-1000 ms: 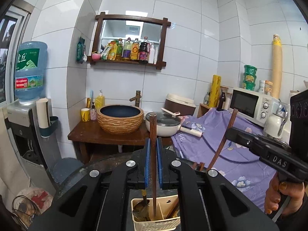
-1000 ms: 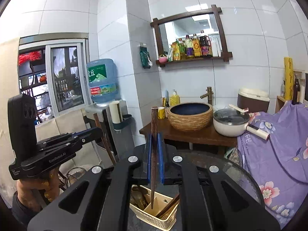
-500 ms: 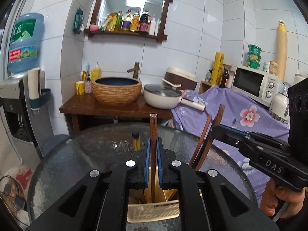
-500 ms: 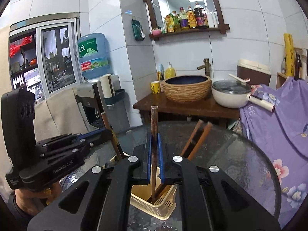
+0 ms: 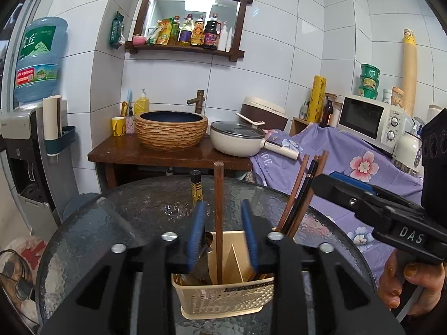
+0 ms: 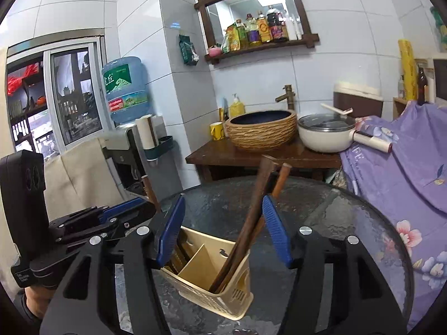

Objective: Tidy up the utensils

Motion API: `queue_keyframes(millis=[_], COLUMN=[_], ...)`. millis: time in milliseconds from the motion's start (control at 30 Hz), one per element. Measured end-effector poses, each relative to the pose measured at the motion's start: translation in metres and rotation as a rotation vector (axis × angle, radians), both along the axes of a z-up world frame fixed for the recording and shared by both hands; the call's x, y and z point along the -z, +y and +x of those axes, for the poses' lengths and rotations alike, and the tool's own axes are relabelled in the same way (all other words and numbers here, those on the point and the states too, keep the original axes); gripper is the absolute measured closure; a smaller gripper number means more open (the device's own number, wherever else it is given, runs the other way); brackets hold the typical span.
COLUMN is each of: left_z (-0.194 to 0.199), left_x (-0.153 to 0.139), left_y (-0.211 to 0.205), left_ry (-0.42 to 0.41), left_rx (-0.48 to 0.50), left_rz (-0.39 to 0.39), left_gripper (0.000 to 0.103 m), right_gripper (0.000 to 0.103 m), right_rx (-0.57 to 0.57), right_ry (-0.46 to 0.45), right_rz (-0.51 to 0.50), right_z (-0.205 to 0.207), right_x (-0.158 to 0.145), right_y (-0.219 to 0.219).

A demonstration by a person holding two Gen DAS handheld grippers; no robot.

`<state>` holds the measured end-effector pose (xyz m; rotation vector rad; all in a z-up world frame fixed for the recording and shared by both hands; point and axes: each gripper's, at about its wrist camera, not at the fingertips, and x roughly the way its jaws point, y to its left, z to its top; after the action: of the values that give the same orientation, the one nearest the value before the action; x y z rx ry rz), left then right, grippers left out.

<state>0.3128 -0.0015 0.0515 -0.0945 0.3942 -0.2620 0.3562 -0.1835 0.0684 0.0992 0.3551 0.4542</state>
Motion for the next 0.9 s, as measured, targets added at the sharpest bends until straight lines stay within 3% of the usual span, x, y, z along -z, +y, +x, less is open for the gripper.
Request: queue_keyframes(millis=[33, 100, 133, 200, 367, 533, 700, 800, 900], left_z=[-0.003, -0.01, -0.015, -0.024, -0.053, -0.084, -0.117, -0.145, -0.18], left_x=[0.001, 0.003, 0.004, 0.005, 0.016, 0.044, 0.07, 0.08, 0.084], left_y=[-0.001, -0.003, -0.005, -0.006, 0.0, 0.011, 0.028, 0.034, 0.033], left_ry=[0.001, -0.002, -0.013, -0.033, -0.052, -0.02, 0.022, 0.005, -0.038], left_rx=[0.005, 0.012, 0.013, 0.009, 0.005, 0.009, -0.021, -0.065, -0.089], left_rz=[0.001, 0.013, 0.027, 0.037, 0.012, 0.034, -0.008, -0.037, -0.012], left_gripper=[0.067, 0.061, 0.055, 0.028, 0.009, 0.007, 0.007, 0.007, 0.007], right_gripper=[0.044, 0.031, 0.027, 0.015, 0.006, 0.006, 0.006, 0.006, 0.006], right_rx=[-0.002, 0.02, 0.031, 0.063, 0.117, 0.149, 0.151, 0.135, 0.113], right_ry=[-0.014, -0.041, -0.056, -0.086, -0.112, -0.094, -0.071, -0.077, -0.098], right_rz=[0.003, 0.001, -0.004, -0.025, -0.069, -0.093, -0.083, -0.103, -0.143], right_z=[-0.005, -0.016, -0.021, -0.035, -0.068, -0.103, -0.147, -0.173, -0.201], right_x=[-0.001, -0.003, -0.004, -0.004, 0.011, 0.037, 0.063, 0.076, 0.088], right_y=[-0.002, -0.006, -0.008, -0.012, -0.023, -0.035, -0.038, -0.03, -0.018])
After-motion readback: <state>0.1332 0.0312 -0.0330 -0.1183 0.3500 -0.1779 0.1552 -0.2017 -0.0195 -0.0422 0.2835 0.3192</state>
